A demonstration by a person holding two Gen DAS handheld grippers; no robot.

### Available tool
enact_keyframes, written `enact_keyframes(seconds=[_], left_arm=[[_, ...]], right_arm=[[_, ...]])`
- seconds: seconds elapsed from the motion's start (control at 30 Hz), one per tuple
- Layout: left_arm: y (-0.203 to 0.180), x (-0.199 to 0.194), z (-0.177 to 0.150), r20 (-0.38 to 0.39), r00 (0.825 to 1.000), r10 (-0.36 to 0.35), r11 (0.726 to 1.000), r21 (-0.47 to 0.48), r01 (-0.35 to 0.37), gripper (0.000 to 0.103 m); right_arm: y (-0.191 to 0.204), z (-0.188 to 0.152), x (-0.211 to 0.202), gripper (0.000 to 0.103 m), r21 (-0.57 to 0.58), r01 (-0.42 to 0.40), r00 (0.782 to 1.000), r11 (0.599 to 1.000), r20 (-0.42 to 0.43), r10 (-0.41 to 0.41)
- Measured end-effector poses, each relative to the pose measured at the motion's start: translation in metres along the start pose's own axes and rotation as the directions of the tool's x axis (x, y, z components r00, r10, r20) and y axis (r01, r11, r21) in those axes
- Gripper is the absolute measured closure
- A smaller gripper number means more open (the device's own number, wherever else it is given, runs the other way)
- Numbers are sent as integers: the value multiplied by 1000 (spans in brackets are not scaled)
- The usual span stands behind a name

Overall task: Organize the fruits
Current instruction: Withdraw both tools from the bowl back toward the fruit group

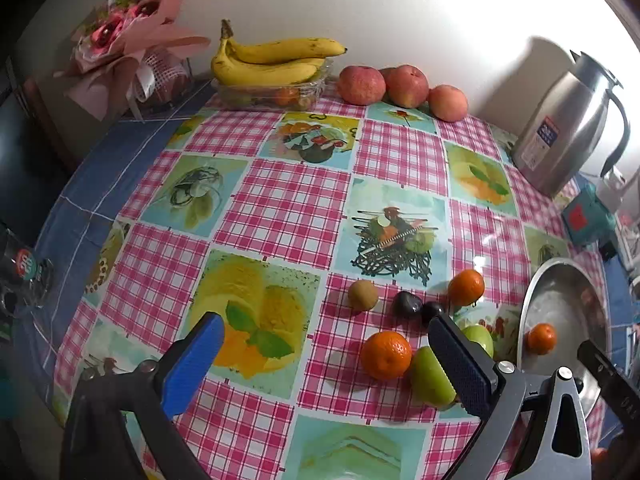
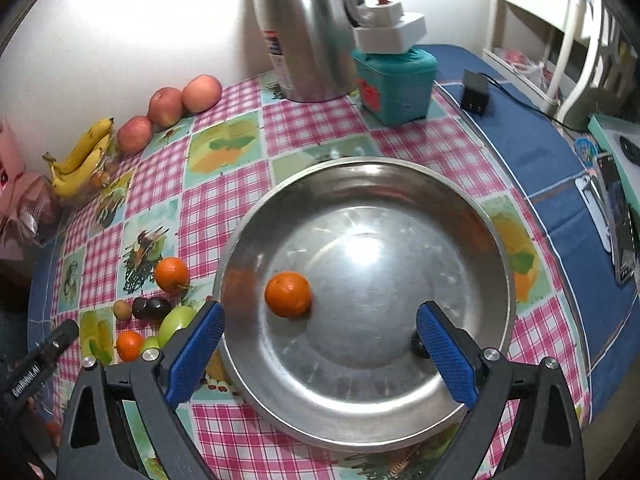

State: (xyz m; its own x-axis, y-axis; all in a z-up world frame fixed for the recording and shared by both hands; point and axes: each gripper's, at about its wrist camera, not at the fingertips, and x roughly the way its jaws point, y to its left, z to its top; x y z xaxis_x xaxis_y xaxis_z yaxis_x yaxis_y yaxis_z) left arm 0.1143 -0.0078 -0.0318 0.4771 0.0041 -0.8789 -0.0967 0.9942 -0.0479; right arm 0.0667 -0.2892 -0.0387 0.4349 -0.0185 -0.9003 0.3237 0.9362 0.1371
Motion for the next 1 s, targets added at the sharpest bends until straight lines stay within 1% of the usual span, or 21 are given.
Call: enact_keyframes(seconds=[0.07,0.13,0.2,0.37,0.47,0.6,0.67,0.77,0.83,0.93,0.97,1.0], left_arm=[[3,0,1,7,1000,-3,1000,-10,3,0],[5,1,2,9,1000,-7,1000,-18,7,0],[7,2,2,7,1000,-23,999,-33,23,0],[14,3,5,3,999,-54,996,-69,54,0],[15,5,6,-3,998,-64,995,-71,64,0],[17,7,7,-26,995,-96,992,-81,93,0],[19,8,8,-32,993,-110,990,-95,106,0],[25,11,8,-49,992,-119,985,-130,112,0],[28,18,7,-81,988,-131,980,-159,117,0],[29,27,5,-117,982,-148,975,-184,125,1],[29,30,4,-127,981,-149,974,-188,124,1],[28,31,3,-132,980,-151,974,-189,125,1]], right_arm=[[2,-1,-1,6,-5,-4,1000,1000,8,4],[6,-2,-3,6,-6,-39,999,999,19,39],[10,-3,-3,6,-15,-51,999,999,17,51],[28,-4,-2,6,-75,-70,997,995,17,72],[38,-5,-1,6,-82,-125,992,989,7,126],[55,-8,1,6,-87,-190,982,978,-9,190],[67,-9,2,6,-108,-225,974,968,-12,225],[82,-13,2,6,-153,-232,972,961,-12,233],[89,-15,5,6,-168,-234,972,958,-18,234],[95,-17,11,9,-178,-229,973,957,-33,227],[96,-17,13,14,-180,-225,974,957,-37,222],[99,-18,17,21,-186,-224,975,957,-47,219]])
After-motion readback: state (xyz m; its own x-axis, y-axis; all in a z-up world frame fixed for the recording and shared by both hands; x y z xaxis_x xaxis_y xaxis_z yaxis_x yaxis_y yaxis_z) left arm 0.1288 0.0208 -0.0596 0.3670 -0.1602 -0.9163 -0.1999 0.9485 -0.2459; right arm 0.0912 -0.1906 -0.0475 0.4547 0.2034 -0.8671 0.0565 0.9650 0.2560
